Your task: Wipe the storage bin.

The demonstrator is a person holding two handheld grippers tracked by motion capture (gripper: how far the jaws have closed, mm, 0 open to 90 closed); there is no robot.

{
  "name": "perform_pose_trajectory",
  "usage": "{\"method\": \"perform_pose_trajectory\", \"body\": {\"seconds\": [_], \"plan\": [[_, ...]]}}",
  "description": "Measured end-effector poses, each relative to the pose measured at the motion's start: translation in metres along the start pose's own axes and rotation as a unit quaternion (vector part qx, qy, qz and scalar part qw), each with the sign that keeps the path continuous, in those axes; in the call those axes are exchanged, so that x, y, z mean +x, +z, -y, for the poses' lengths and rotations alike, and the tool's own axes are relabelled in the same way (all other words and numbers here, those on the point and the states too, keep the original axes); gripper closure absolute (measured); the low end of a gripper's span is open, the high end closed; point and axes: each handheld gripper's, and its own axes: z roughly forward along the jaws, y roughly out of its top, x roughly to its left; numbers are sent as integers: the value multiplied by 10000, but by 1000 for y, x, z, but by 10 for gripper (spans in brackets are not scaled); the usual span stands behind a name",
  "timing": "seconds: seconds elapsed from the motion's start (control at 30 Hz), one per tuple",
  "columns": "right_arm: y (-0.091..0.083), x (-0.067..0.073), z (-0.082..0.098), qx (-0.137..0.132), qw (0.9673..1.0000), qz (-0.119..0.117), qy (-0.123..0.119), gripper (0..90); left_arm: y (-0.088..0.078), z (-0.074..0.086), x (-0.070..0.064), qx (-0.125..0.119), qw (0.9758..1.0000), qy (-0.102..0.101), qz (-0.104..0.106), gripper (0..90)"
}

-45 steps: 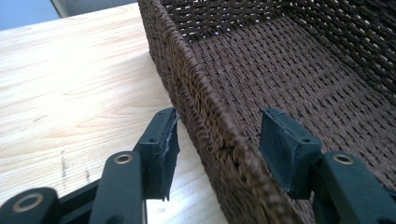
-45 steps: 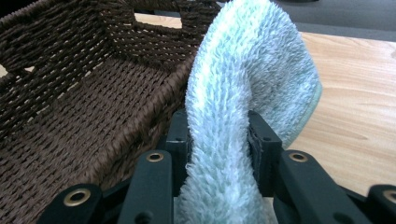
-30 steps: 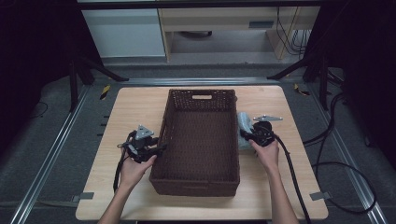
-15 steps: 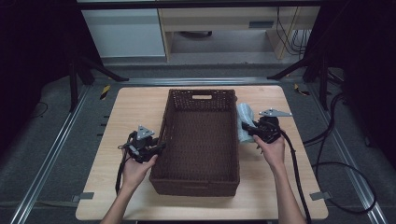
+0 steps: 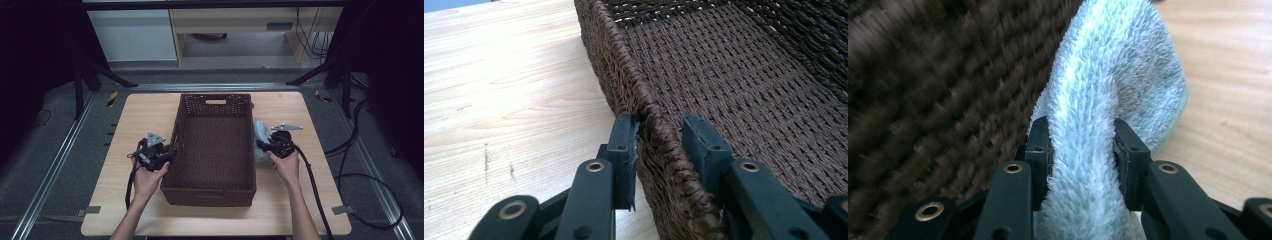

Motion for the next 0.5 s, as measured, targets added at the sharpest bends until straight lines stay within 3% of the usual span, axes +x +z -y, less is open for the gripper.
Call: {"method": "perform_pose_trajectory", "body": {"seconds": [0.17, 0.37, 0.5], "plan": [[3, 2, 1, 66, 10000, 3, 42, 669, 1, 0, 1, 4, 10000, 3, 33, 663], [-26, 8, -13, -415, 9989, -217, -85, 671, 1, 0, 3, -24, 10000, -22, 5, 599], [-42, 13, -23, -663, 9972, -312, -163, 671, 0, 1, 3, -63, 9999, 81, -15, 537]]}}
